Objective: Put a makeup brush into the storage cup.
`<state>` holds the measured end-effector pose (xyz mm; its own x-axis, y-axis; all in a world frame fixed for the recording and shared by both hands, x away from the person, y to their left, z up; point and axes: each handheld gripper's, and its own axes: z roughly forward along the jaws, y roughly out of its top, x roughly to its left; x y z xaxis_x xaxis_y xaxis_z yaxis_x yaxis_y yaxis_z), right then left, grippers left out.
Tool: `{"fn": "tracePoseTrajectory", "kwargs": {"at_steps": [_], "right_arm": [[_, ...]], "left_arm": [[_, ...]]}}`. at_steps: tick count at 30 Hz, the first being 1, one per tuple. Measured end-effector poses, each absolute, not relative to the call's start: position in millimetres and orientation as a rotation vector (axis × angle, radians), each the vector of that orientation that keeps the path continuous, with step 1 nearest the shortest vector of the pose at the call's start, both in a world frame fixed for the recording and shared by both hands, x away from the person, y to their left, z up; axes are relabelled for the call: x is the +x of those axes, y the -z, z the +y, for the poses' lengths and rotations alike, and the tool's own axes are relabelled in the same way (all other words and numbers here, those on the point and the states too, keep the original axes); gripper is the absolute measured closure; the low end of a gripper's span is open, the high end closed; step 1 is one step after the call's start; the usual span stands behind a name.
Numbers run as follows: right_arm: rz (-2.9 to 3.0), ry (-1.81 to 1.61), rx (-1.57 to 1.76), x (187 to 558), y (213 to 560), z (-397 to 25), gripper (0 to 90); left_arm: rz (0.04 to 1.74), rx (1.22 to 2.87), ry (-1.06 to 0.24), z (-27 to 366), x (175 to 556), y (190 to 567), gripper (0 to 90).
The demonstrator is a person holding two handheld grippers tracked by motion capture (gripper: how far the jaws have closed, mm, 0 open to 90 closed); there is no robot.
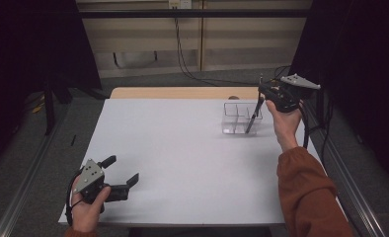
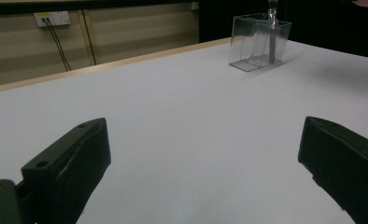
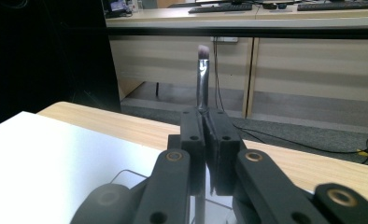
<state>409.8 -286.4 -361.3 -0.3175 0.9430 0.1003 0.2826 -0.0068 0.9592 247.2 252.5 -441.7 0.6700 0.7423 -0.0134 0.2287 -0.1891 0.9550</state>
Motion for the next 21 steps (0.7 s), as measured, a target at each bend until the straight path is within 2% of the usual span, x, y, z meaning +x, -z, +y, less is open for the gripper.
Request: {"fn": "tracePoseTrajectory", "kwargs": {"at_steps": [21], "right_arm": [[1.644, -1.361, 1.313, 413.6, 371.9, -291.3, 86.1]], "left_arm": [[0.782, 1.747, -0.551, 252.0, 247.2, 442.1, 2.5]]}}
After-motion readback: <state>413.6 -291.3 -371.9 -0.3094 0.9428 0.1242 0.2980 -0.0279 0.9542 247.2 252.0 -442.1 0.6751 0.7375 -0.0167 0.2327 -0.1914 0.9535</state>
